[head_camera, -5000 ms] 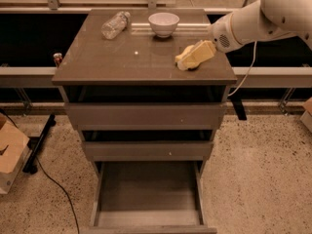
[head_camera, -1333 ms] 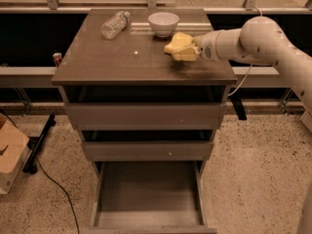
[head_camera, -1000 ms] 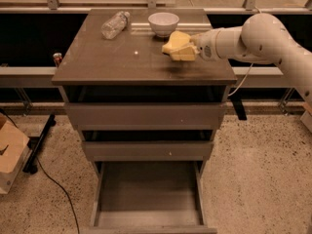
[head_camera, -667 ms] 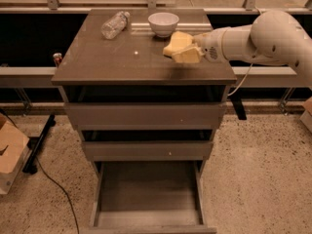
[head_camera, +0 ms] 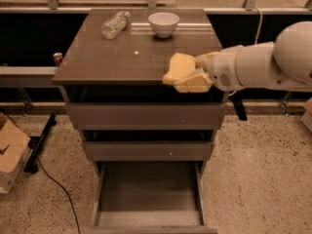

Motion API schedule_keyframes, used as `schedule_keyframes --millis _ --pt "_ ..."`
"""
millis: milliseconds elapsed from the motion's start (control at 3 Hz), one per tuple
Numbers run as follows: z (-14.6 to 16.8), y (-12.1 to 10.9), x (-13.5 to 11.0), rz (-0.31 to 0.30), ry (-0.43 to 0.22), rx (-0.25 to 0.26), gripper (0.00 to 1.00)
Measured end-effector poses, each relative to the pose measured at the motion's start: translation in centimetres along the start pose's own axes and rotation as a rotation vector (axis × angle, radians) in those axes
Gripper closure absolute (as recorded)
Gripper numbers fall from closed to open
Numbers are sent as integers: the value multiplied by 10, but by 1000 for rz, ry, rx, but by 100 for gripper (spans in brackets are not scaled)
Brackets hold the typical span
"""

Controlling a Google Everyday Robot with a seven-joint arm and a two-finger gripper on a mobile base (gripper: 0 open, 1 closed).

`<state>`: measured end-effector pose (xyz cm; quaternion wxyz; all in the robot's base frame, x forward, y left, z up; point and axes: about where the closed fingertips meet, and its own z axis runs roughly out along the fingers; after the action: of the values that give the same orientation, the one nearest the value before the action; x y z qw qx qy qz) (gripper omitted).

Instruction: Place sponge into bottom drawer

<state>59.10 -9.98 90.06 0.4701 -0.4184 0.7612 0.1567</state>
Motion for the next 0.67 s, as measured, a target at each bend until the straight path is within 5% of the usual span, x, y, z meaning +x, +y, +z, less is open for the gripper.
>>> schedule_keyframes --millis 667 --pt "-11 58 61 9 144 -56 100"
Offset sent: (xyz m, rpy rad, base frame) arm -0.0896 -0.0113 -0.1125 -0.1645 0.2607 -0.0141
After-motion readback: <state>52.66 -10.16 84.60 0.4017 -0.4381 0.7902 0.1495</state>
